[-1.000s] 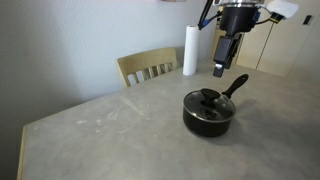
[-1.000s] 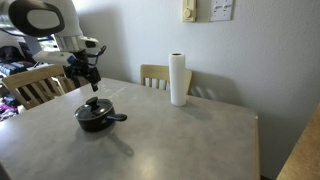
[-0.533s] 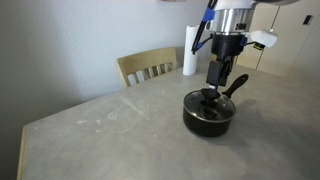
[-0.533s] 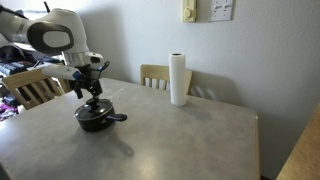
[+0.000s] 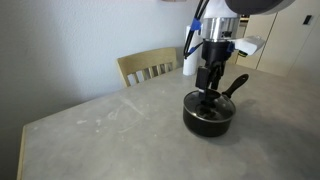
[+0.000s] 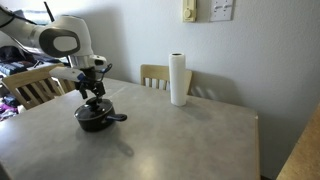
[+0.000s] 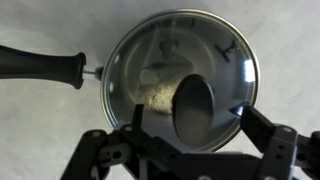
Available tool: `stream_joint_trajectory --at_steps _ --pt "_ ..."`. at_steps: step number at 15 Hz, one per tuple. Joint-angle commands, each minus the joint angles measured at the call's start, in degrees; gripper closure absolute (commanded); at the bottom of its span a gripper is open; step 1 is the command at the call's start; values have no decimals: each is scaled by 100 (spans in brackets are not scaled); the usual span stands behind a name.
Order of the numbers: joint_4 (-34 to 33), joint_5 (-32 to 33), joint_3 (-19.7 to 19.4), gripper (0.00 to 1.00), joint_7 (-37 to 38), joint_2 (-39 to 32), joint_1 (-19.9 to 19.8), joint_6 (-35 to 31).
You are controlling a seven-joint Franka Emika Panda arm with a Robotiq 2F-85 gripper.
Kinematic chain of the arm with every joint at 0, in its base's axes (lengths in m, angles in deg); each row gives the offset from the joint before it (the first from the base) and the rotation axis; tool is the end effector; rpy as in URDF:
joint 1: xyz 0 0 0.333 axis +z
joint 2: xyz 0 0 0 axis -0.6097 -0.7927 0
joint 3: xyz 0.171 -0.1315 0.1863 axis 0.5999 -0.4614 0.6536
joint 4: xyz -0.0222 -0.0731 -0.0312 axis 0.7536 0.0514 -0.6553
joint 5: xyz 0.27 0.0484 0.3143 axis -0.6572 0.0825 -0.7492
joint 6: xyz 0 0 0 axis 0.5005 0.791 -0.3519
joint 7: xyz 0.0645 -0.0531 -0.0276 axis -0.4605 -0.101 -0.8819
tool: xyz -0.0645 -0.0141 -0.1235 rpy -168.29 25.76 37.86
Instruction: Remove the glass lid from the black pot
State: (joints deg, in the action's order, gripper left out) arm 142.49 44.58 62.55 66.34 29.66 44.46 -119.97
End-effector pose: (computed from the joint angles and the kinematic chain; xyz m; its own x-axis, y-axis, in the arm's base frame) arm 0.5772 0.0997 0.1755 0.9830 0.1807 -0.0316 0.1780 -0.9812 -0.0748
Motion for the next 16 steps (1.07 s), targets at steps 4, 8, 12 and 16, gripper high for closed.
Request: stream_joint_trajectory --at_steps 4,8,12,16 --pt "-284 305 58 47 394 -306 -19 139" --pt "-268 568 -5 74 705 -139 41 324" --pt "-240 719 17 86 957 205 79 794" --pt "-312 924 41 86 1119 552 140 1427"
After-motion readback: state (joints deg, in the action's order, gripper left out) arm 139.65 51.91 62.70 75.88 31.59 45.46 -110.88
